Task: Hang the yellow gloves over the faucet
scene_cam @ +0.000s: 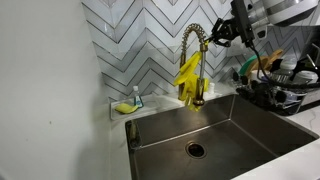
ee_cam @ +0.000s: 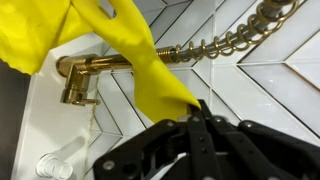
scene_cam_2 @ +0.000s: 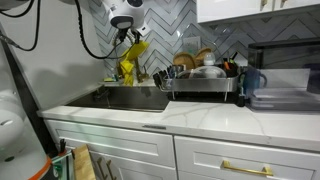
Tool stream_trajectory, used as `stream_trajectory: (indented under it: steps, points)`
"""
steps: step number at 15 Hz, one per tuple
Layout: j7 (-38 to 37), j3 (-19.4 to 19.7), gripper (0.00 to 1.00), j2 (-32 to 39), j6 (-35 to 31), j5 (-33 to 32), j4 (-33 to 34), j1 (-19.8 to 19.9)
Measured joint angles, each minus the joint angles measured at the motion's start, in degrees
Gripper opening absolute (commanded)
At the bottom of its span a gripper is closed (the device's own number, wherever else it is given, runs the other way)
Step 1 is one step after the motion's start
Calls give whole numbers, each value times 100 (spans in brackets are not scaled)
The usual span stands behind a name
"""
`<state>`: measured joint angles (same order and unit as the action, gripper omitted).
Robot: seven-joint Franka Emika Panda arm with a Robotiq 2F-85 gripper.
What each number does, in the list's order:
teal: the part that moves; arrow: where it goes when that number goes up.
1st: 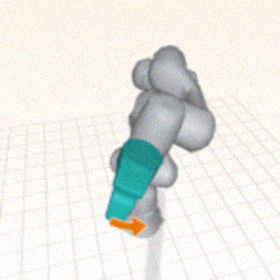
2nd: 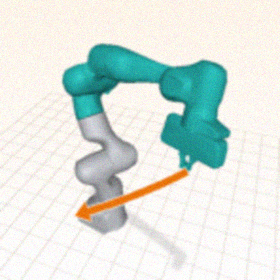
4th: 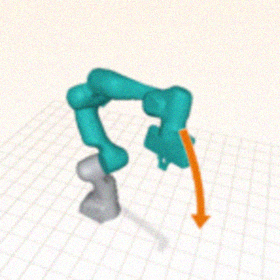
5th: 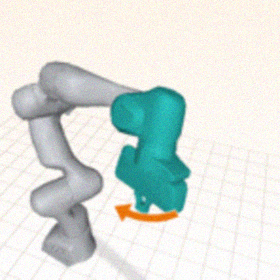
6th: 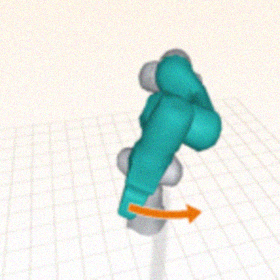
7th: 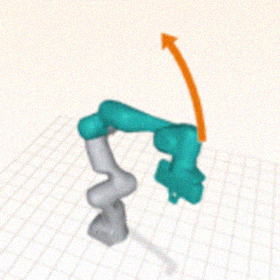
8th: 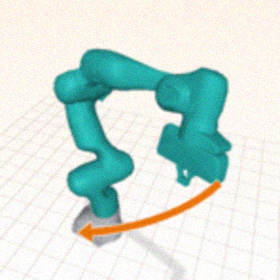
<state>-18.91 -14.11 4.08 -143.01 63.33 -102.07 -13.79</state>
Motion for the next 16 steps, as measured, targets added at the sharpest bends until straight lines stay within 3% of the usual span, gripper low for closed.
stream_trajectory:
  steps: [10, 16]
  points:
    - [210, 29, 0, -401, -733, 39, -43, 18]
    - [186, 138, 0, -828, -896, -448, -269, 133]
